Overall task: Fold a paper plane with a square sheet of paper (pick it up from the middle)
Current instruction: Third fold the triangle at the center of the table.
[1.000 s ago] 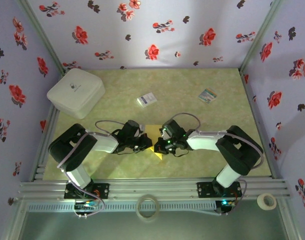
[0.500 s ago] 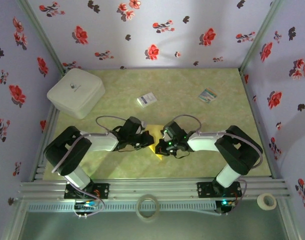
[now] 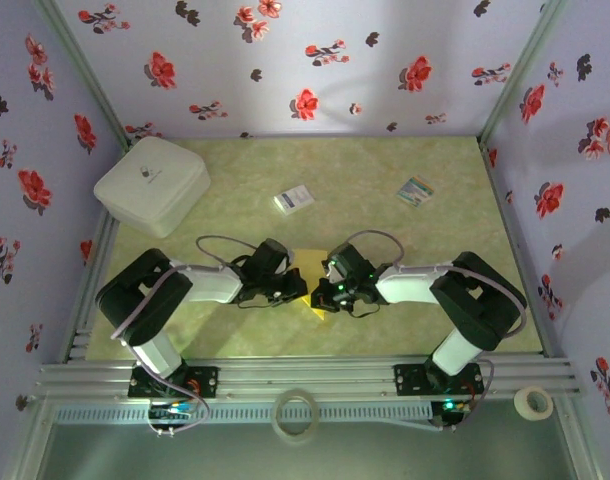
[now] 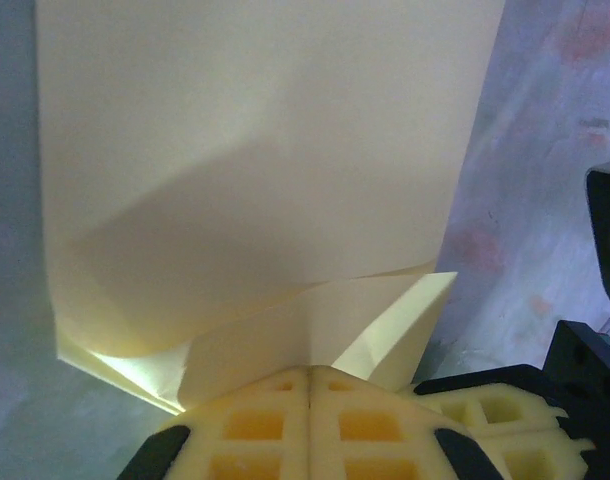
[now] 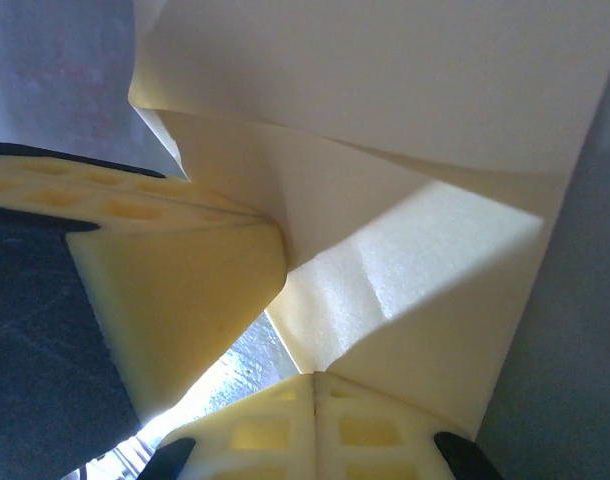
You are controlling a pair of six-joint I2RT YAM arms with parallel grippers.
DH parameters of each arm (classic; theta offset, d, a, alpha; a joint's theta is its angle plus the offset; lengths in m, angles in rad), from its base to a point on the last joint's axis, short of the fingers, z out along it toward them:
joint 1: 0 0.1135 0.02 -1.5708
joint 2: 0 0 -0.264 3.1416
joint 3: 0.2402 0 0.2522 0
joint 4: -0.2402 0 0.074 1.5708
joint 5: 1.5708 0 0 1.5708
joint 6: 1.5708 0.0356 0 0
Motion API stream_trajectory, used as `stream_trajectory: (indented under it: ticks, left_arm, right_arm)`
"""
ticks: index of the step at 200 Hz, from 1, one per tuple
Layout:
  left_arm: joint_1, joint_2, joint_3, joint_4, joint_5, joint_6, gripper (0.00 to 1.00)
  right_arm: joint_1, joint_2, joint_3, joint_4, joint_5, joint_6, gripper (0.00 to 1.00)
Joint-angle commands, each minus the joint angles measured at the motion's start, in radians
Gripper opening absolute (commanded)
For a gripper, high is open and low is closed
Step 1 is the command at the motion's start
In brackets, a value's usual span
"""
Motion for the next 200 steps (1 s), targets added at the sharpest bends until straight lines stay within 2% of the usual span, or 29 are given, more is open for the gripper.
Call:
stream_trajectory:
  ticks: [1, 57, 115, 170, 200]
  left_arm:
    - [0.033, 0.018, -0.006, -0.069, -0.057, -0.001, 0.00]
    - [0.125, 0.001, -0.015, -0.073, -0.034, 0.041, 0.00]
    - [0.198, -0.027, -0.010, -0.146, -0.033, 0.077, 0.00]
    - [0.178, -0.180, 0.023, -0.200, -0.047, 0.087, 0.00]
    - [0.120, -0.190, 0.033, -0.153, -0.031, 0.087, 0.00]
  right_arm:
    - [-0.005, 0.016, -0.045, -0.100, 0.056, 0.004, 0.00]
    - [-0.005, 0.015, -0.056, -0.094, 0.053, 0.000, 0.00]
    - [-0.005, 0.009, -0.059, -0.084, 0.043, 0.000, 0.00]
    - [-0.008, 0.022, -0.053, -0.067, 0.033, -0.007, 0.00]
    - [-0.008, 0.022, -0.053, -0.068, 0.028, -0.008, 0.00]
